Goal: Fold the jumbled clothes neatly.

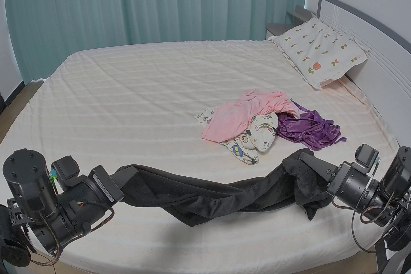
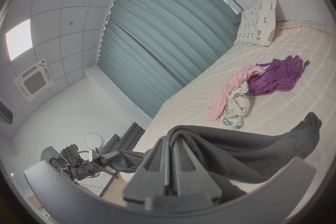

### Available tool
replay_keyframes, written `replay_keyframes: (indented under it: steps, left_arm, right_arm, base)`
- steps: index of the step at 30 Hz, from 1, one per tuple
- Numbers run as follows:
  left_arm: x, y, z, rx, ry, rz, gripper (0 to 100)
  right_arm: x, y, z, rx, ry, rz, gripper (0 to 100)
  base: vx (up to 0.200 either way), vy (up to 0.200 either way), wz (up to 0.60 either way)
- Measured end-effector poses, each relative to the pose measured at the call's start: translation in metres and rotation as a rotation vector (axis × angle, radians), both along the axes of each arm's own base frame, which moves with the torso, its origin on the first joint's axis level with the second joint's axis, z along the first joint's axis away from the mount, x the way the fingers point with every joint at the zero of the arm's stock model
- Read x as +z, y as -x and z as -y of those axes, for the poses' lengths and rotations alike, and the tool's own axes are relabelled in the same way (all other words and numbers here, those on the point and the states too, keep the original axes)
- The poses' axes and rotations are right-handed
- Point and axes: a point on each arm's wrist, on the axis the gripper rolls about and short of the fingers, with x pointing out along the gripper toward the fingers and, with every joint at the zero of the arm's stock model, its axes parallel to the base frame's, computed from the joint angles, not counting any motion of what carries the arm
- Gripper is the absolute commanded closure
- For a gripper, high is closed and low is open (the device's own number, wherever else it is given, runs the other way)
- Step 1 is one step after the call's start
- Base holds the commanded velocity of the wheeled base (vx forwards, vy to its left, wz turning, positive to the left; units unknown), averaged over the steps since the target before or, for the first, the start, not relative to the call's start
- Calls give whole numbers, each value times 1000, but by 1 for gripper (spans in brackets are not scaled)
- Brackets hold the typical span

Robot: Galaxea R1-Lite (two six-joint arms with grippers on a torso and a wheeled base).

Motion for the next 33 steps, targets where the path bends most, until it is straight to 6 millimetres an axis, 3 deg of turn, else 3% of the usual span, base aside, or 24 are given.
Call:
replay_keyframes:
  steps: [33]
  left_arm:
    - [-5, 10, 6, -62, -12, -15, 100]
  right_arm:
    - [1, 9, -11, 56, -20, -9, 100]
  base:
    - [0, 200, 0]
